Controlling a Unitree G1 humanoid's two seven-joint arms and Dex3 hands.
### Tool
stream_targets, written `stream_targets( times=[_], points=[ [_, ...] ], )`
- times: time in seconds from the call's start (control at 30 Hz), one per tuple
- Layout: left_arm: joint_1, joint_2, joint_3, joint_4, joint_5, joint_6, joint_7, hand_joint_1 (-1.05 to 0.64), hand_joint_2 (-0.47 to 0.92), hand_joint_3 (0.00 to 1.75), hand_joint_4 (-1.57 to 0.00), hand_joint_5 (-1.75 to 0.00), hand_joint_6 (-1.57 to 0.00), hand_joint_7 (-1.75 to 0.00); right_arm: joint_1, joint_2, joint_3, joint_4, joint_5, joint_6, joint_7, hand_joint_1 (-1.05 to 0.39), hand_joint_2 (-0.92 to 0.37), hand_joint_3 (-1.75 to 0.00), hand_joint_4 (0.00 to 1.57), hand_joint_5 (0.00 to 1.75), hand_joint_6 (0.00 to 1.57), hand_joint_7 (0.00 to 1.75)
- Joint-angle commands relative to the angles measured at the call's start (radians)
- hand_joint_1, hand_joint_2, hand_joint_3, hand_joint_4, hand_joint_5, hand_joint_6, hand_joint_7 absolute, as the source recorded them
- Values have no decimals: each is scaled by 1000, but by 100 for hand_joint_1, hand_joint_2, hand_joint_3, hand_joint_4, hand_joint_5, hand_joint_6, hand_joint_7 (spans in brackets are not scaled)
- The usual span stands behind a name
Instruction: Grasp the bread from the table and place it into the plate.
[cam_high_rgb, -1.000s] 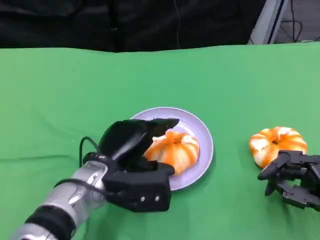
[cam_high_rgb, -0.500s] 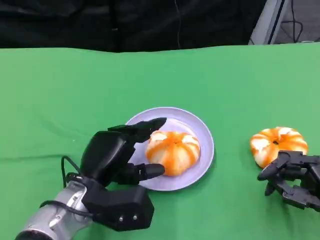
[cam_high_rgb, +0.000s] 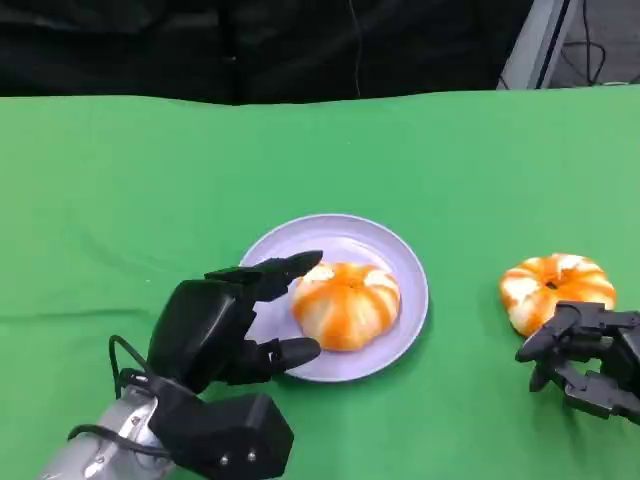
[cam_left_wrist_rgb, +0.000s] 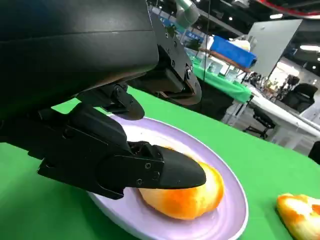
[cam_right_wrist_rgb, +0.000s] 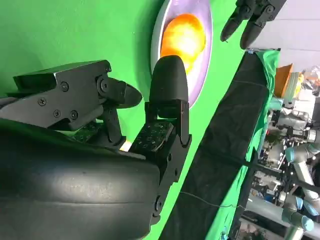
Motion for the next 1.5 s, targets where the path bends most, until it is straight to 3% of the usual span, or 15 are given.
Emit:
stream_targets(
  times=[0.03, 0.43, 0.97, 1.23, 1.5],
  points=[
    [14, 19, 12, 8, 0, -23, 28, -74, 92, 33, -73, -2, -59, -1, 5, -17, -3, 2, 8, 3, 3, 6, -84, -60, 85, 140, 93, 97],
    [115, 48, 107, -53, -91, -149, 17, -68, 92, 26, -78, -2, -64, -2, 7, -18, -6, 2, 11, 11, 8, 6, -85, -59, 86, 139, 93, 97],
    [258, 72, 228, -150, -148, -194, -1, -53, 92, 20, -77, 0, -65, -1, 5, -25, -4, 5, 3, 7, 4, 7, -83, -61, 87, 139, 93, 97],
    [305, 98, 294, -93, -169, -266, 25, -38, 92, 18, -77, -1, -65, 0, 2, -28, -8, 6, 10, 15, 11, 7, -83, -62, 87, 139, 93, 96],
    [304, 80, 343, 2, -265, -349, -17, -29, 92, 19, -77, 0, -67, -1, -1, -31, -13, 9, 15, 14, 24, 7, -83, -62, 86, 139, 94, 96]
  ],
)
